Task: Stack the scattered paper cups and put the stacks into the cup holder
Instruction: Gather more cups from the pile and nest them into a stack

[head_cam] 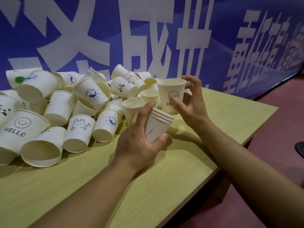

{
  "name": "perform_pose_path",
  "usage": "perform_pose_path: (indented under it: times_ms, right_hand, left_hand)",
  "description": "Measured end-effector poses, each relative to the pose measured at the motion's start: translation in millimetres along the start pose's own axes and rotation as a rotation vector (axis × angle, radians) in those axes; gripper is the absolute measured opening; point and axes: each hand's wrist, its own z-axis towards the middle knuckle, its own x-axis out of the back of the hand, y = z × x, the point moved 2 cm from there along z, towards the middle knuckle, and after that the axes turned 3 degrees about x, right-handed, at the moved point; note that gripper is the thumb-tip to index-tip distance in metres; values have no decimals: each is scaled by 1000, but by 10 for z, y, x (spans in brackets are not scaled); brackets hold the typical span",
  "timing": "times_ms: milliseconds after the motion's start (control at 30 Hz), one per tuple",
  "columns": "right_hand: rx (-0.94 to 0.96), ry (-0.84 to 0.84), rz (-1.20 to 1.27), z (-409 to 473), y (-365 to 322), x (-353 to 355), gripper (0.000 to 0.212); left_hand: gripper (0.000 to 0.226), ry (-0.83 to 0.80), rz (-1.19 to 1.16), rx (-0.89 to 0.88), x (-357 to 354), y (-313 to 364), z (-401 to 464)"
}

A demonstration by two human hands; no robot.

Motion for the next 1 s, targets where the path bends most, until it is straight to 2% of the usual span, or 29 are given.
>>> perform_pose_path:
  times_ms: [100, 200, 300, 433, 567, 633, 700, 767, 800, 867, 933, 1000]
  right_hand:
    - [-29, 60, 174, -18, -125, -66, 62]
    - [-55, -33, 211, -56, -145, -143, 66]
    - [-44, -177, 168, -89, -104, -203, 52]
    - [38, -251, 73, -120, -66, -178, 45]
    - [41, -279, 33, -120, -21, -173, 42]
    - [114, -231, -91, -97, 33, -167, 35]
    - [176, -75, -337, -48, 130, -109, 27]
    - [120, 71, -616, 25, 254, -27, 34]
    - [50, 82, -747, 67, 324, 5, 43]
    - [-101, -5, -967, 186, 468, 42, 59]
    - [-248, -98, -1028, 309, 590, 48, 67]
    - [-323, -101, -996, 396, 723, 54, 66]
  left_hand:
    - [97, -22, 113, -34, -37, 11, 5]
    - [103, -10, 118, -15, -47, -27, 12]
    - [110, 50, 72, 12, -31, -26, -4]
    - [118, 155, -20, 70, 8, -50, -6]
    - [103, 159, -44, 66, 3, -84, 10]
    - [96, 165, -71, 80, 6, -95, 8]
    - [94, 169, -90, 92, 9, -91, 7]
    - [94, 168, -105, 105, 8, -96, 5]
    - [94, 168, -113, 112, 11, -99, -1]
    - [94, 172, -132, 124, 18, -111, 6]
    - [94, 174, -150, 137, 20, -130, 20]
    - [94, 167, -166, 147, 24, -137, 30]
